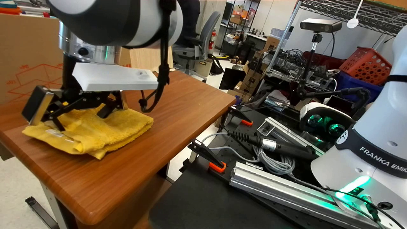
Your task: Wipe the table with the towel
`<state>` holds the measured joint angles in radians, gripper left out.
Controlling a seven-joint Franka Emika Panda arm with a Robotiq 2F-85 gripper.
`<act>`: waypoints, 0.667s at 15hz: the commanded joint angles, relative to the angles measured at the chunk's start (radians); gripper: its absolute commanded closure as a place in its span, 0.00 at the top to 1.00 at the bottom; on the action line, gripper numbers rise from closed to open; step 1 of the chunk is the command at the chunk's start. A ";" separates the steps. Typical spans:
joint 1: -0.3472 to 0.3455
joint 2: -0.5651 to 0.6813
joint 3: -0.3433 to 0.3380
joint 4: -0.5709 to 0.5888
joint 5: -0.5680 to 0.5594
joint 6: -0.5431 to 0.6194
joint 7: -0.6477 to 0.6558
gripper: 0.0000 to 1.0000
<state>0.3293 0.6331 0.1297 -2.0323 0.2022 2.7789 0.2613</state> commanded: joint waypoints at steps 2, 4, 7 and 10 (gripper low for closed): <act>-0.029 -0.124 0.057 -0.211 -0.005 0.261 -0.060 1.00; -0.046 -0.169 0.085 -0.280 -0.001 0.372 -0.073 1.00; -0.094 -0.241 0.149 -0.367 0.001 0.507 -0.070 1.00; -0.249 -0.326 0.313 -0.445 -0.018 0.548 -0.052 1.00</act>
<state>0.2335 0.4208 0.2883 -2.3697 0.2023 3.2931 0.2088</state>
